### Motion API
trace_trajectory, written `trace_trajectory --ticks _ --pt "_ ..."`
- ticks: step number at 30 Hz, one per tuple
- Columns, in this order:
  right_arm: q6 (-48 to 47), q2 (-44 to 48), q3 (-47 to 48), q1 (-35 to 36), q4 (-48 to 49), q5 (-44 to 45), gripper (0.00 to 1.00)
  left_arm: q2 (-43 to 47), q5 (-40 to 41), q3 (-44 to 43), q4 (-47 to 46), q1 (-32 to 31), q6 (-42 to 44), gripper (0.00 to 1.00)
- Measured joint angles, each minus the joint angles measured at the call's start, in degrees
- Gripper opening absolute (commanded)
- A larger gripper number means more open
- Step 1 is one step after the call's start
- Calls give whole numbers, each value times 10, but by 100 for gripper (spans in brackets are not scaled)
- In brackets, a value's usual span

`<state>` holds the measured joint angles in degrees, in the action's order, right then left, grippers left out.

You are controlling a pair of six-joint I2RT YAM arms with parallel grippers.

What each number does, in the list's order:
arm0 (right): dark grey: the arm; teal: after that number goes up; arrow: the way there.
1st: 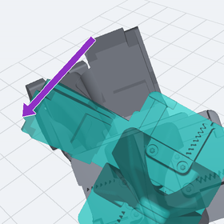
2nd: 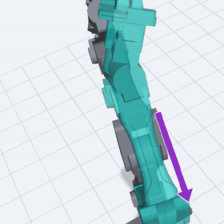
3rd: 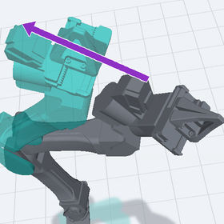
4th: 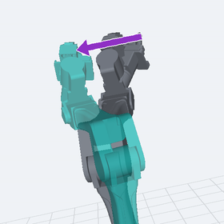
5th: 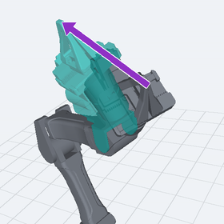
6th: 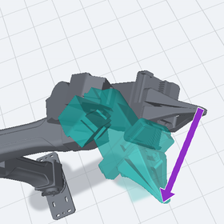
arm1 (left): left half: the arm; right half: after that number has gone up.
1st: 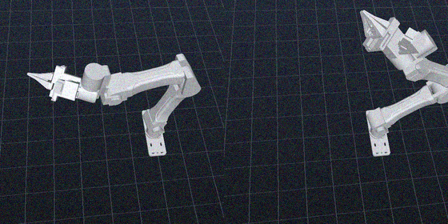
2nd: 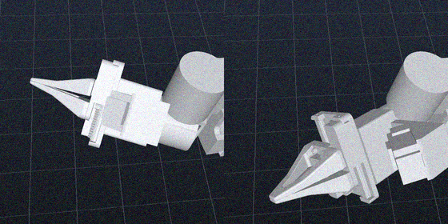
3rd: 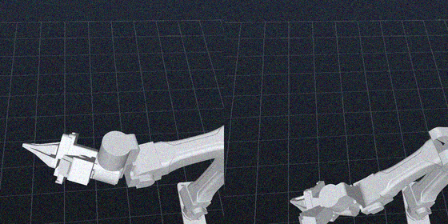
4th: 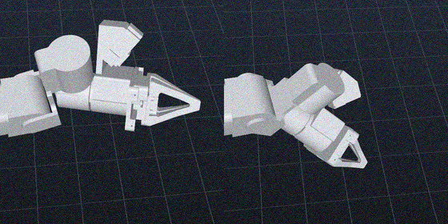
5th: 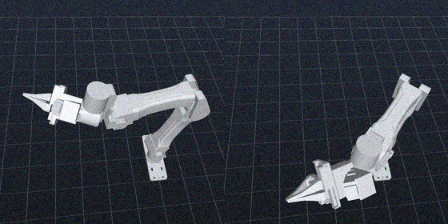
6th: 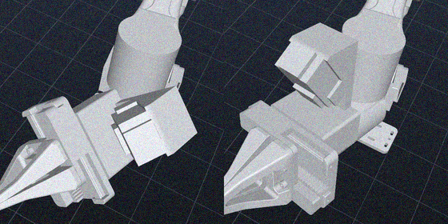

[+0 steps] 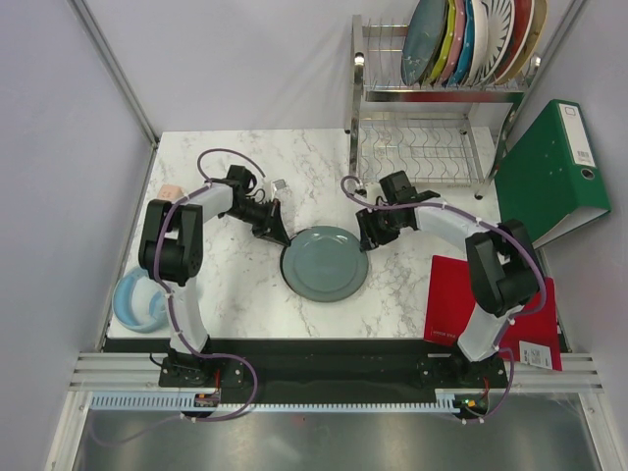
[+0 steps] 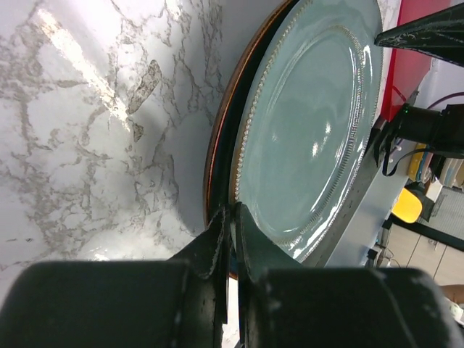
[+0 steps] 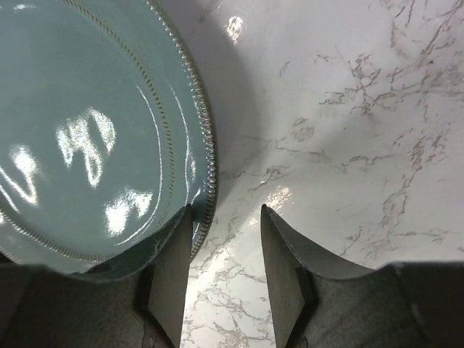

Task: Load the plates into the dish rack
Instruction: Pick up the plate at the center of the board.

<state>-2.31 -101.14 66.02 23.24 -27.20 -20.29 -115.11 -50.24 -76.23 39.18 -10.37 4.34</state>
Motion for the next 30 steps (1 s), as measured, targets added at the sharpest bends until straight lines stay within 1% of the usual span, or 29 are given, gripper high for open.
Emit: trace_trajectory --ticks 5,9,10,12,13,14,16,20,21,24,30 --pt "12 -14 0 -41 -3 -81 48 -15 -9 -11 1 -5 0 8" --pt "18 -33 0 -67 -2 -158 42 -24 -12 -16 0 -12 0 8" --pt "22 -37 -1 -73 -2 -178 32 -26 -13 -16 0 -14 0 9" --pt "27 -41 -5 -81 -3 -212 19 -27 -15 -16 1 -16 0 9" --pt "28 -42 -7 -84 -3 -219 6 -28 -16 -16 1 -17 0 9" --pt "30 -42 -9 -87 -6 -226 1 -28 -16 -17 2 -17 0 10" --pt "35 -44 -10 -93 -10 -235 0 -29 -19 -18 5 -17 0 14" --pt "42 -45 -11 -98 -12 -248 0 -29 -26 -20 7 -17 -1 43" --pt "42 -45 -11 -97 -13 -249 0 -29 -29 -20 9 -17 0 46" --pt "43 -41 -11 -96 -14 -251 0 -29 -42 -22 12 -20 2 51" --pt "35 -1 -3 -94 -26 -261 0 -25 -59 -22 14 -23 55 52"
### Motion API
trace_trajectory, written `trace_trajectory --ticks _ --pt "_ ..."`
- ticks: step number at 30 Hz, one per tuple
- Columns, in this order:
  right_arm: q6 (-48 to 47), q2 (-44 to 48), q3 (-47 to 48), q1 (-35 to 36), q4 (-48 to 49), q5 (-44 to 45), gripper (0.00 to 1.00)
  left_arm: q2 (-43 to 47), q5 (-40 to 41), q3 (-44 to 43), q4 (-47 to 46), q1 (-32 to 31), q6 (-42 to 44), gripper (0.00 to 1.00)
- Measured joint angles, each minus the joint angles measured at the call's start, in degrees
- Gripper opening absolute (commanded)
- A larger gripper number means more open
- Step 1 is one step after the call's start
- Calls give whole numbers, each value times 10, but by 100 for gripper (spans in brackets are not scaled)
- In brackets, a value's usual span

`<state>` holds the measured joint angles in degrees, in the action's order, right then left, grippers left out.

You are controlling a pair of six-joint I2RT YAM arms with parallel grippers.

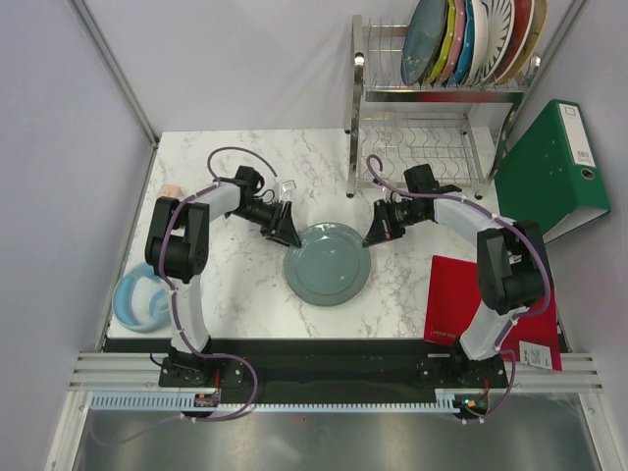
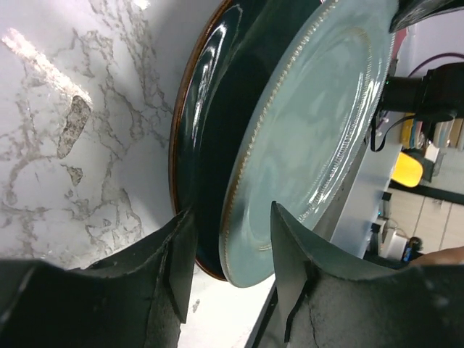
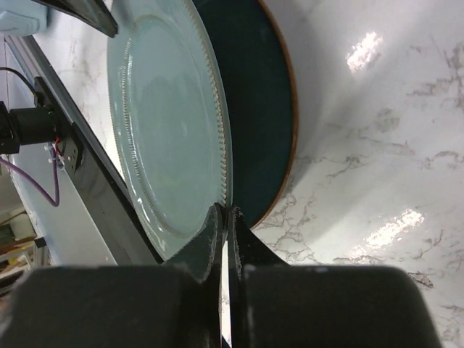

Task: Load the plates into the dish rack
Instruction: Pick up the plate at the center of the board.

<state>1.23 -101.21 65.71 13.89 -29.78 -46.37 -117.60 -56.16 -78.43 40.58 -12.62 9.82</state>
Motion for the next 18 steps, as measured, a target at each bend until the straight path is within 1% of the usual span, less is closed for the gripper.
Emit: trace_trajectory --ticks 6,10,12,15,16,18 --pt "-40 6 43 12 -29 -3 0 0 -28 0 13 1 54 47" --pt "-66 6 60 23 -43 2 0 -3 -72 -1 30 0 100 35" --pt "-74 6 64 27 -48 7 0 -10 -90 -4 39 0 122 34" --pt "-83 5 75 35 -50 15 0 -29 -114 -17 68 0 164 29" --pt "-85 3 79 38 -49 17 0 -35 -120 -23 82 0 181 22" --pt "-89 -2 87 47 -50 19 0 -47 -125 -41 115 -3 215 12"
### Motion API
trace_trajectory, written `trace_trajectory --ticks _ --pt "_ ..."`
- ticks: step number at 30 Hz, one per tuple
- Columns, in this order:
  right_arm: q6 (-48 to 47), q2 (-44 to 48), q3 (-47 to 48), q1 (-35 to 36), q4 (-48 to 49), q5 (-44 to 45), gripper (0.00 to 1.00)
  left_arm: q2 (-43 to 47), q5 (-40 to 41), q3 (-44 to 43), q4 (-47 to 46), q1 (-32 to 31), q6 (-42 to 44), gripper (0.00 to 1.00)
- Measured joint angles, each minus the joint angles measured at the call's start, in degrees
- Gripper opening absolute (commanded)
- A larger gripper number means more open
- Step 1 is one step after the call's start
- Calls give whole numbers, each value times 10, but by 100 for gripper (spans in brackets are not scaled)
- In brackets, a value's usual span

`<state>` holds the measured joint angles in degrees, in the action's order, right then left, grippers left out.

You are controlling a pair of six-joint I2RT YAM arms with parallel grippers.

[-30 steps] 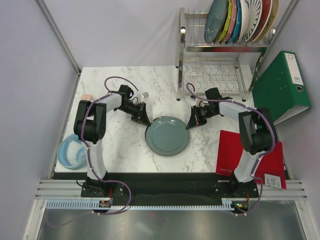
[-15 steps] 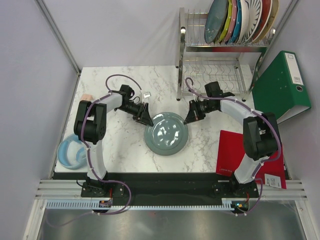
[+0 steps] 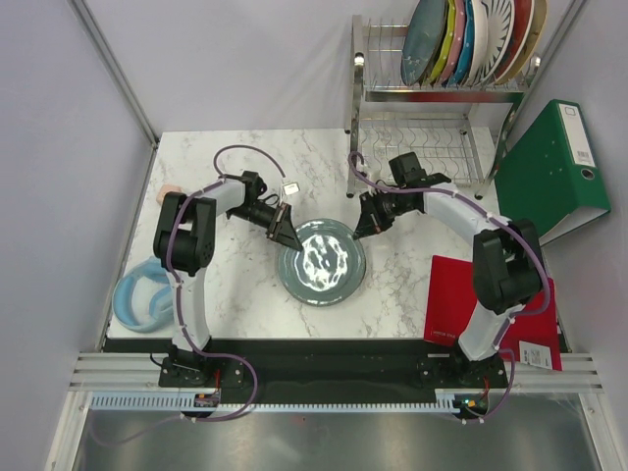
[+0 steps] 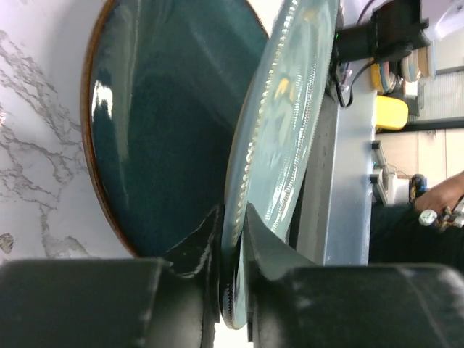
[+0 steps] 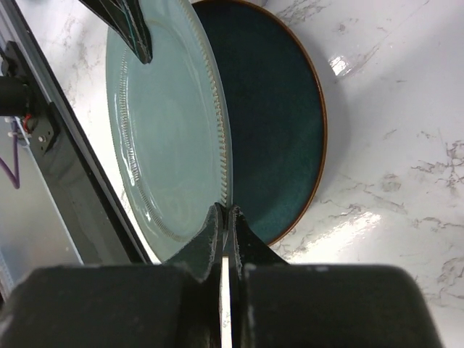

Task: Load the plates into the dish rack
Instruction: Pick up the plate at the center of the board.

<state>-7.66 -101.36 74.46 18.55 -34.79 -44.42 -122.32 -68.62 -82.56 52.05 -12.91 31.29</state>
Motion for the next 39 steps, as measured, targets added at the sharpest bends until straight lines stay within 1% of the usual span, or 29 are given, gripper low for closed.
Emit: trace_trajectory --ticks 2,3,5,6,8,12,16,20,22,26,27,28,30,31,33,34,35,36,37,39 --pt "-6 -7 9 7 -4 8 1 -7 -2 -13 23 -2 23 7" --pt "-9 -10 10 7 -5 10 13 -9 -4 -18 38 -2 40 4" --pt "-13 -18 17 7 -13 8 30 -11 -4 -23 55 -1 48 2" --pt "-25 -23 23 7 -22 4 40 -11 -4 -25 62 -1 53 2" --pt "-46 -32 36 9 -40 -3 47 -12 -3 -28 71 -1 66 2" --pt "-106 -56 67 10 -105 -34 51 -12 -3 -30 81 -2 82 2" --pt "-151 -95 81 10 -162 -72 52 -15 -2 -40 89 -2 89 2" --pt "-177 -136 94 12 -205 -89 49 -20 -3 -55 93 -3 89 2" --pt "-187 -155 110 14 -216 -98 48 -21 -3 -62 94 -3 89 2" --pt "-195 -158 123 16 -221 -108 46 -23 -5 -68 94 -3 88 2" --pt "-195 -158 126 16 -219 -111 45 -23 -5 -68 94 -3 88 2" --pt "-193 -158 128 17 -216 -115 39 -23 -5 -68 94 -3 88 2" --pt "-188 -158 129 17 -210 -121 32 -25 -6 -69 94 -3 88 2" --pt "-185 -158 129 18 -208 -124 26 -26 -6 -69 94 -3 87 2" --pt "-180 -158 129 19 -201 -123 21 -28 -9 -69 95 -3 87 3" --pt "-174 -158 129 18 -198 -122 20 -29 -10 -70 96 -3 88 3" --pt "-166 -158 129 18 -197 -122 20 -29 -10 -72 97 -3 88 3" --pt "-160 -158 129 17 -195 -120 23 -29 -10 -74 97 -3 88 3" --pt "-152 -158 129 17 -192 -119 32 -29 -9 -77 98 -3 87 3" --pt "-144 -158 129 18 -184 -118 32 -30 -6 -81 100 -2 87 2"
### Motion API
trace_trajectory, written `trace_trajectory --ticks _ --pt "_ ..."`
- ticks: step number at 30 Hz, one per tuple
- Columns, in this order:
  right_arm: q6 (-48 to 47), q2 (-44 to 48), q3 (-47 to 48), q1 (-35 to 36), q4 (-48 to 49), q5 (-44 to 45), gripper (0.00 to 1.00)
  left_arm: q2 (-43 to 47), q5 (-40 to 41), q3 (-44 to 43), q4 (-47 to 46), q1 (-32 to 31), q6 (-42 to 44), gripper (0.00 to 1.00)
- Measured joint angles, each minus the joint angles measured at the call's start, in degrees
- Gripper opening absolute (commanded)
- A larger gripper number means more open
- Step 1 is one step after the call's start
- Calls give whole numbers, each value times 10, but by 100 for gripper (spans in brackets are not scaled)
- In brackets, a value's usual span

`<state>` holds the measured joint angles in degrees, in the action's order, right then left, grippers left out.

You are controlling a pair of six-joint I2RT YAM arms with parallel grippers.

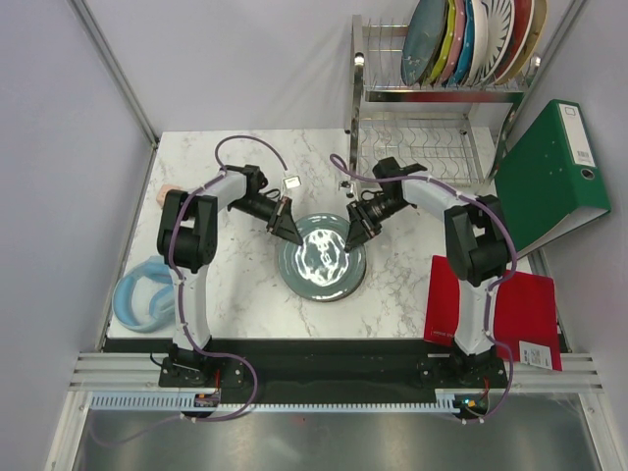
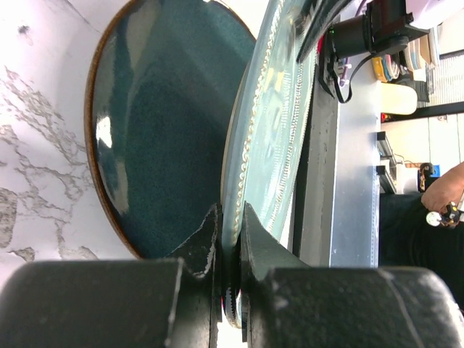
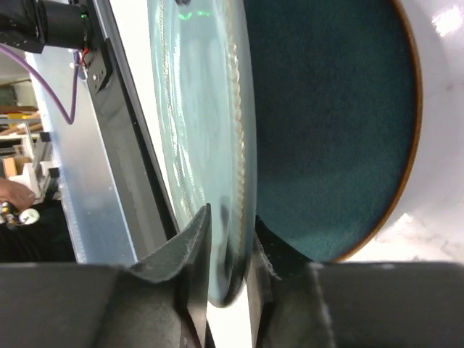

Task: Load the plates into the dish rack
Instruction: Pick up the plate at the center of the board, then insert the plate into the dish rack.

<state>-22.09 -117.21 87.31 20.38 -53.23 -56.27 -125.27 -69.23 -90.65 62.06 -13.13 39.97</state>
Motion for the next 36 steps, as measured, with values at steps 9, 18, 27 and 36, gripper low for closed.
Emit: trace_trajectory --ticks 9,18,27,36 --pt "59 -8 15 14 20 26 0 -2 1 -5 5 3 0 33" --pt "45 43 26 10 14 61 0 80 36 -11 -54 34 -86 100" --pt "120 126 270 -11 37 129 0 318 313 -89 -217 94 -242 100" --pt "266 198 318 9 337 367 0 328 568 14 -328 80 -459 100"
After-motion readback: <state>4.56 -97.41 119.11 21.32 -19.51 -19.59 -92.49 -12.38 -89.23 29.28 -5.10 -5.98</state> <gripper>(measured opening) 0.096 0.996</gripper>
